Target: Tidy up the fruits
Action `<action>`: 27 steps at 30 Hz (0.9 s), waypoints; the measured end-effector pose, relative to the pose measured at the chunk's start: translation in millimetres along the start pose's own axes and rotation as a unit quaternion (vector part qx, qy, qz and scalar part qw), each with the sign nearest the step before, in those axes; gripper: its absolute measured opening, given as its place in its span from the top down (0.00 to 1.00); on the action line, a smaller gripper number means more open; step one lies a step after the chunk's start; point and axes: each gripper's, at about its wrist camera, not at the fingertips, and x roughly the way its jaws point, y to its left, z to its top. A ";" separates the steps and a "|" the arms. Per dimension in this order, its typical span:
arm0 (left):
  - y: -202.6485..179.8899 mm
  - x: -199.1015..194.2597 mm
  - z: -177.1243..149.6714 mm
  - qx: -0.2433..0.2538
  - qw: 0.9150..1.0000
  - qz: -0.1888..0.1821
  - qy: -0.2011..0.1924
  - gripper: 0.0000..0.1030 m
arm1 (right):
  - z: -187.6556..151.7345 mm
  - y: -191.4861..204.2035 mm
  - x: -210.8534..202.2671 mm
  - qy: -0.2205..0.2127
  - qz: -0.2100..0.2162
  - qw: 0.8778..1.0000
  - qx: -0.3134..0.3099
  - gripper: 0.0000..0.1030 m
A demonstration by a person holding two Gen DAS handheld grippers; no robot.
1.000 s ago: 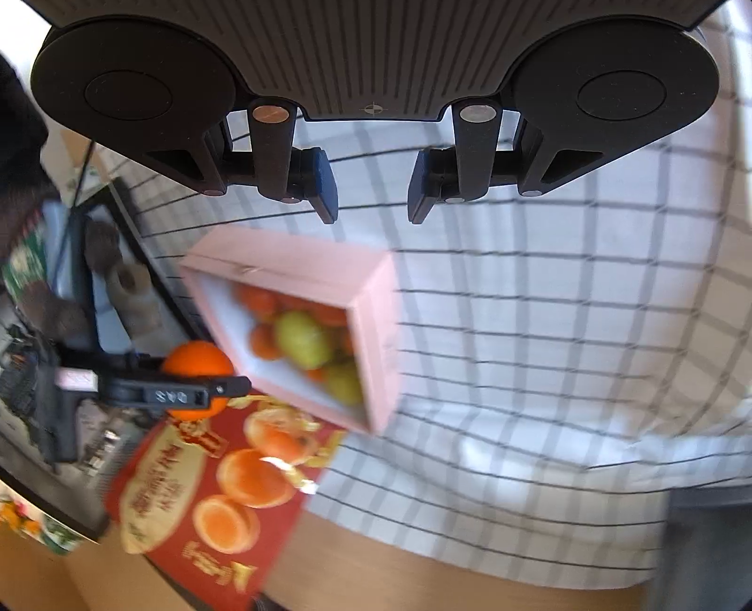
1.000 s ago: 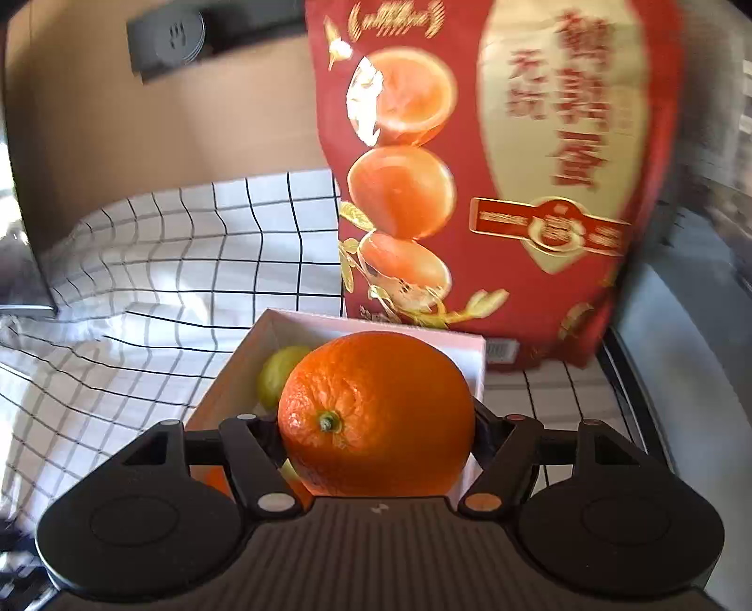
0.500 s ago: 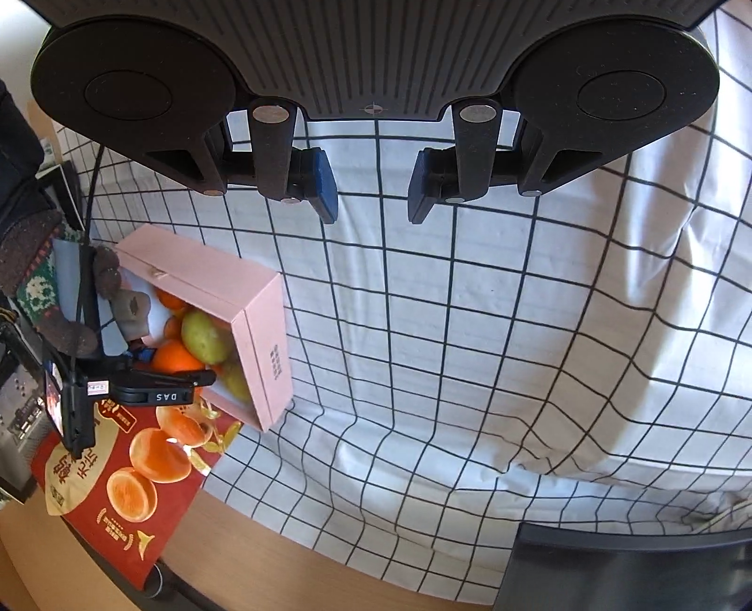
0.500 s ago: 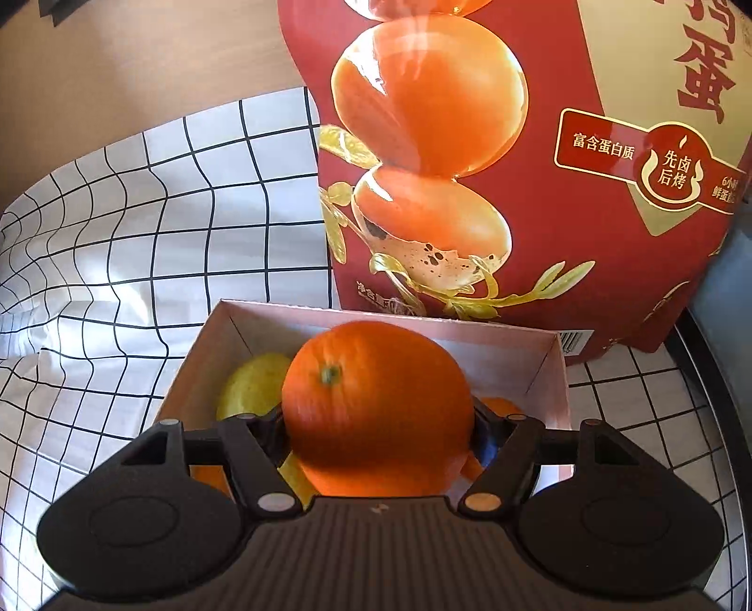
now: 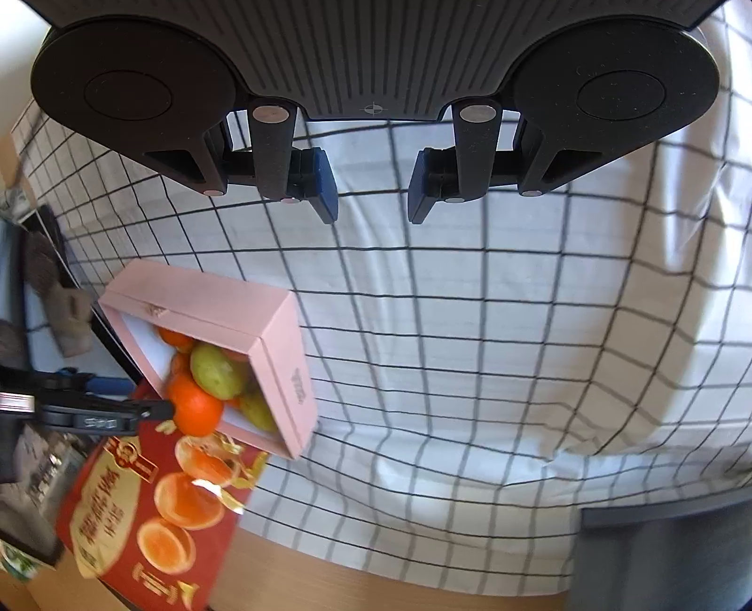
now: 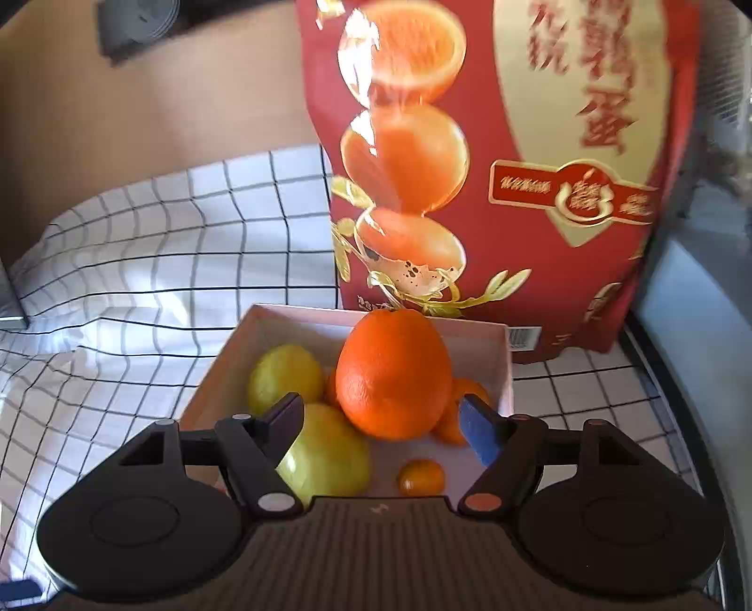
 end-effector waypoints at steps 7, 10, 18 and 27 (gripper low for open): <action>-34.5 18.3 -6.7 0.066 0.997 0.008 -0.028 0.65 | -48.1 18.7 -84.2 -0.049 0.008 0.998 -0.040 0.18; -50.2 27.9 -13.0 0.069 0.997 0.012 -0.043 0.65 | -77.1 26.7 -98.4 -0.030 0.000 0.998 -0.054 0.18; -90.2 51.9 -35.2 0.084 0.992 0.038 -0.087 0.64 | -147.1 6.0 -62.6 0.055 -0.006 0.998 -0.020 0.18; -110.9 64.8 -39.5 0.105 0.986 0.077 -0.100 0.63 | -149.7 3.3 -43.5 0.047 -0.027 0.998 -0.039 0.04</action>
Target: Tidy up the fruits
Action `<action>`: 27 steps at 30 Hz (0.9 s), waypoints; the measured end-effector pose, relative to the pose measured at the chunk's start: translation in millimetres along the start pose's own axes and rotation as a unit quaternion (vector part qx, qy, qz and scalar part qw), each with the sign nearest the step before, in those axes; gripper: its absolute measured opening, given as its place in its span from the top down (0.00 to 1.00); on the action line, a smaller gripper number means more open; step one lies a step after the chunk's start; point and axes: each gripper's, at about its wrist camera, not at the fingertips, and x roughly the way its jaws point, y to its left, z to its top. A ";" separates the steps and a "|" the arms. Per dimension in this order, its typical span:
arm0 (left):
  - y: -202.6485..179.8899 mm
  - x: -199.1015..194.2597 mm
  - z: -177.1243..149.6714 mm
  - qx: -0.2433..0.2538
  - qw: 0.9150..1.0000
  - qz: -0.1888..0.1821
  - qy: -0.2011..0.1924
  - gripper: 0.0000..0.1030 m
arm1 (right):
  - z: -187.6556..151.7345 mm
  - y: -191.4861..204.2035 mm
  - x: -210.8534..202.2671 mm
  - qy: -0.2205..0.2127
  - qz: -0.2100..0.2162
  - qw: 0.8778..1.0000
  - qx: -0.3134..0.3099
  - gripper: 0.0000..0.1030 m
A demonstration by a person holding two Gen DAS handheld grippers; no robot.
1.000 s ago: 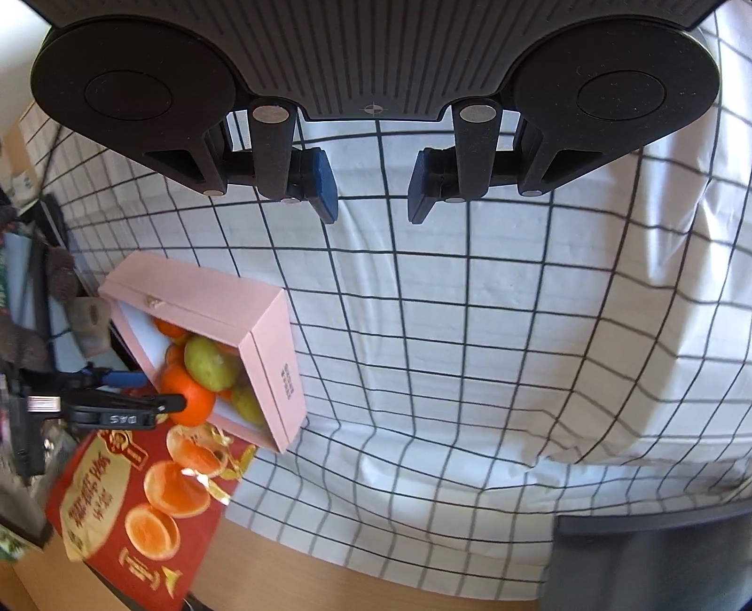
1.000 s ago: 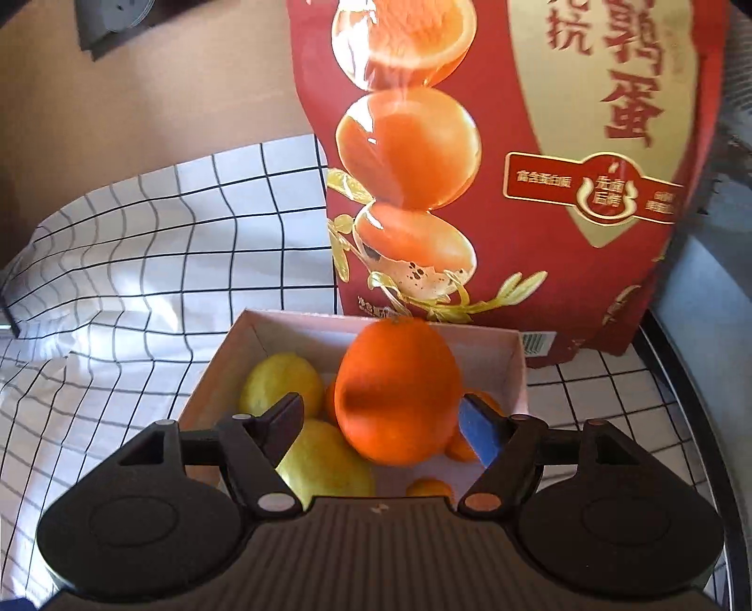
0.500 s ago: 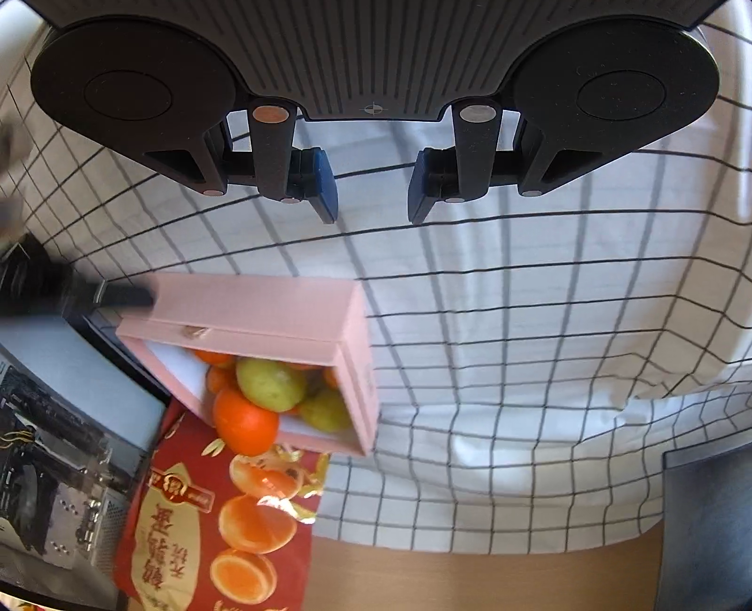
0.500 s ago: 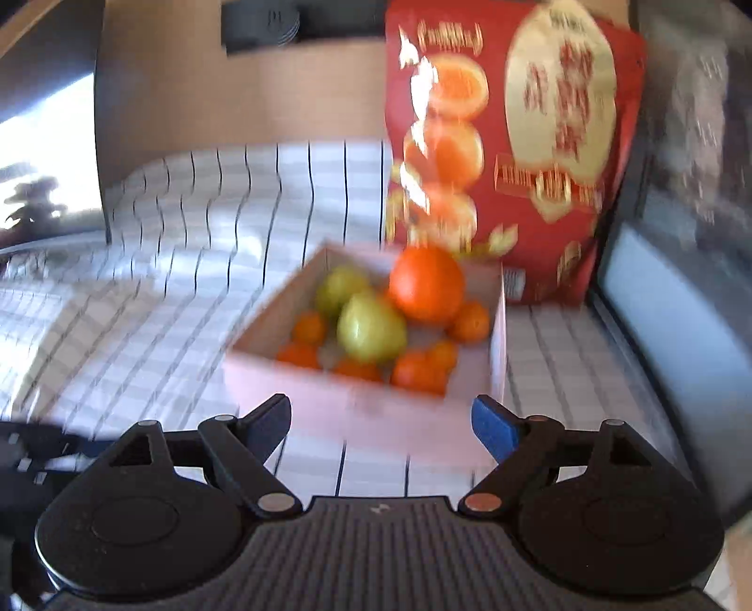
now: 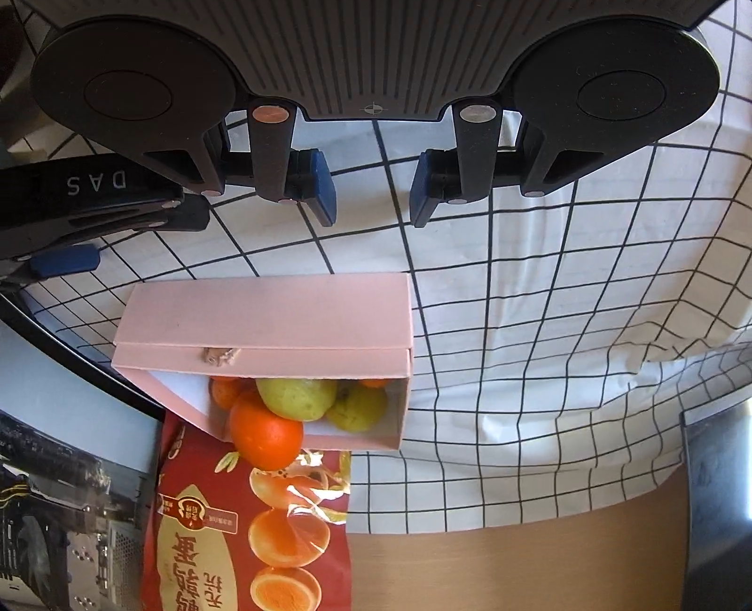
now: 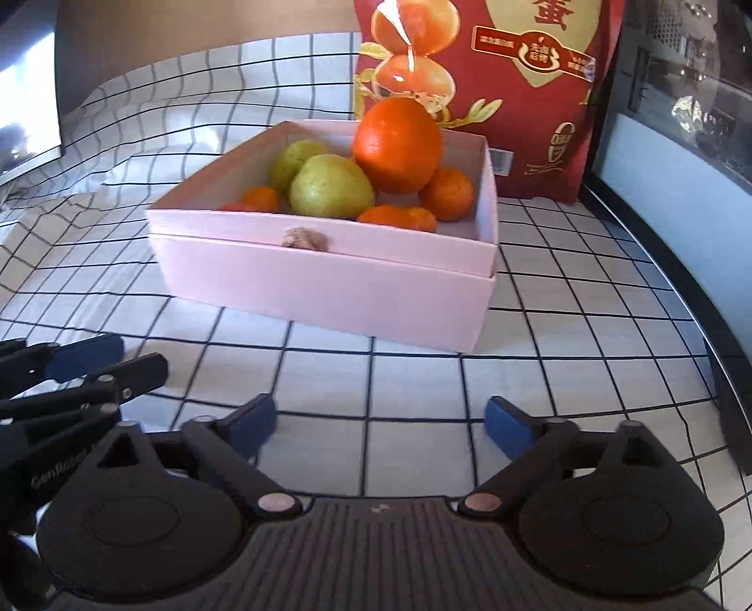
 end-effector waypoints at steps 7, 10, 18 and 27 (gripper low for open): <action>-2.8 0.3 0.0 -0.002 1.000 0.010 0.000 0.62 | -2.4 -8.1 8.0 -0.029 0.007 1.000 0.002 0.00; -1.0 0.2 0.0 -0.005 1.000 0.007 0.000 0.62 | -5.8 -7.8 8.9 -0.052 0.009 0.999 -0.004 0.00; -1.0 -0.3 0.1 -0.006 1.000 0.006 0.000 0.62 | -4.4 -9.3 7.9 -0.050 0.013 0.999 0.001 0.00; -1.2 -0.1 0.2 -0.006 1.000 0.006 0.000 0.62 | -4.4 -9.4 7.9 -0.050 0.013 0.999 0.001 0.00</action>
